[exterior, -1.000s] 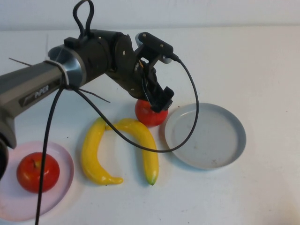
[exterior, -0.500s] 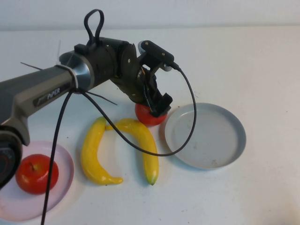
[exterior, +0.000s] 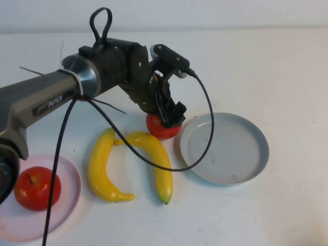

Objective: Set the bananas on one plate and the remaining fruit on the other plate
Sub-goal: Put one type of fruit in the left plate

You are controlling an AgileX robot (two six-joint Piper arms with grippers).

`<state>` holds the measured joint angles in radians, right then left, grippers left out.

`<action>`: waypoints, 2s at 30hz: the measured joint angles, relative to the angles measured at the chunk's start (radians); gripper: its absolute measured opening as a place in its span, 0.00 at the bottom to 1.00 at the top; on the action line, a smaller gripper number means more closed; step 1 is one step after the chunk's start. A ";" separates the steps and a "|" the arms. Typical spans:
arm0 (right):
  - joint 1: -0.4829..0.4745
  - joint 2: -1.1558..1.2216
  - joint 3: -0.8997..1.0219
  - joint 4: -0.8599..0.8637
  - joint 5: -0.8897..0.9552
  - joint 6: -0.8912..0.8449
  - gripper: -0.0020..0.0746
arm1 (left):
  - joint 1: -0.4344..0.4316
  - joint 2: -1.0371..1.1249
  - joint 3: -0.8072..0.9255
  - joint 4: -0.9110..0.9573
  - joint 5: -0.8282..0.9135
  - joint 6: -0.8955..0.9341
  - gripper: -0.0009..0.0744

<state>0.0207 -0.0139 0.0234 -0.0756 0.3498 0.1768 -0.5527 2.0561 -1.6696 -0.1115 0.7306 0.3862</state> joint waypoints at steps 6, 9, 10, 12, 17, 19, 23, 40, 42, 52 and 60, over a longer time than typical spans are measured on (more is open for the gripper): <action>0.000 0.000 0.000 0.000 0.000 0.000 0.01 | -0.006 -0.144 0.004 0.043 0.128 -0.047 0.78; 0.000 0.000 0.000 0.000 0.000 0.000 0.01 | -0.009 -0.254 0.033 0.097 0.203 -0.129 0.78; 0.000 0.000 0.000 0.000 0.000 0.000 0.01 | -0.009 -0.285 0.056 0.118 0.227 -0.157 0.78; 0.000 0.000 0.000 0.000 0.000 0.000 0.01 | -0.009 -0.365 0.118 0.172 0.271 -0.221 0.78; 0.000 0.000 0.000 0.000 0.000 0.000 0.01 | 0.015 -0.556 0.300 0.228 0.337 -0.366 0.78; 0.000 0.000 0.000 0.000 0.000 0.000 0.01 | 0.041 -0.636 0.375 0.232 0.364 -0.406 0.78; 0.000 0.000 0.000 0.000 0.000 0.000 0.01 | 0.127 -0.765 0.504 0.239 0.412 -0.472 0.78; 0.000 0.000 0.000 0.000 0.000 0.000 0.01 | 0.449 -0.914 0.889 0.248 0.229 -0.499 0.78; 0.000 0.000 0.000 0.000 0.000 0.000 0.01 | 0.464 -0.908 0.917 0.248 0.176 -0.497 0.78; 0.000 0.000 0.000 0.000 0.000 0.000 0.01 | 0.471 -0.785 0.936 0.245 0.064 -0.463 0.78; 0.000 0.000 0.000 0.000 0.000 0.000 0.01 | 0.471 -0.766 0.936 0.224 0.043 -0.442 0.87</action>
<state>0.0207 -0.0139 0.0234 -0.0756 0.3498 0.1768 -0.0820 1.2898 -0.7335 0.1125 0.7737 -0.0560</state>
